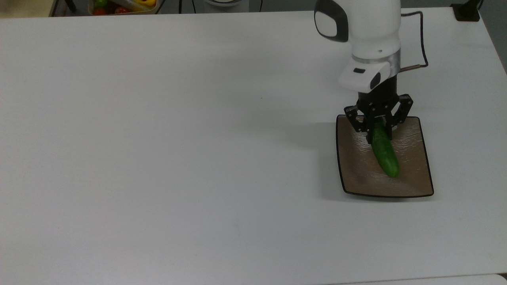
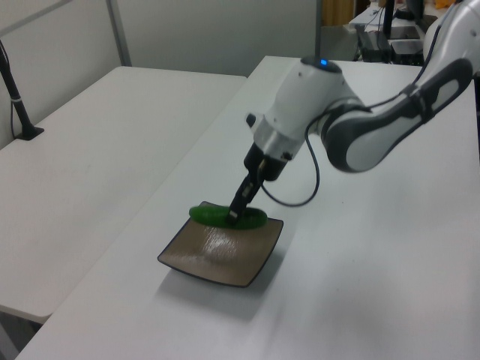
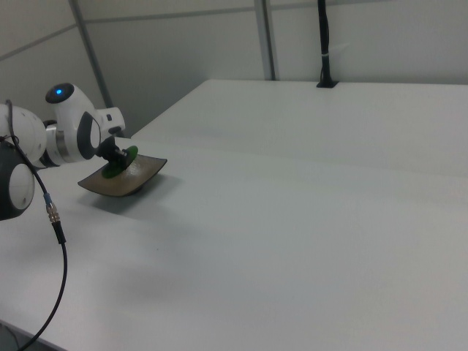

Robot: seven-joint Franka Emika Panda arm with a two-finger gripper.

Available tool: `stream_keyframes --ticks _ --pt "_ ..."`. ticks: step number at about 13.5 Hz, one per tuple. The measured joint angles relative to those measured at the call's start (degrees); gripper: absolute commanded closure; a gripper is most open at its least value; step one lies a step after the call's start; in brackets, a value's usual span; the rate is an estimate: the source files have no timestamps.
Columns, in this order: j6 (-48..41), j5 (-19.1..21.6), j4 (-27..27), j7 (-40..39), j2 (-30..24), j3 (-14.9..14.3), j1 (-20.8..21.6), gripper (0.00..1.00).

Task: Cucumber placed on a ceramic plate

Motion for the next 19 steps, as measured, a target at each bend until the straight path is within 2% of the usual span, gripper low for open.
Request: stream_keyframes --ticks 1,3,5,6,14,16,19 --pt "0.6 -0.5 0.1 0.1 1.3 0.0 0.2 0.76" --pt "2.2 -0.7 0.5 0.1 3.3 0.0 0.4 0.65" --pt "3.1 -0.7 1.0 0.1 4.8 0.0 0.5 0.28" --pt "3.2 -0.7 1.2 0.1 5.1 0.0 0.5 0.0" --pt "3.2 -0.7 2.7 0.1 4.6 0.0 0.5 0.0" --pt "2.6 -0.7 2.7 0.1 2.0 -0.1 0.2 0.0" --pt "-6.2 -0.7 2.6 0.1 -4.0 -0.2 -1.8 0.0"
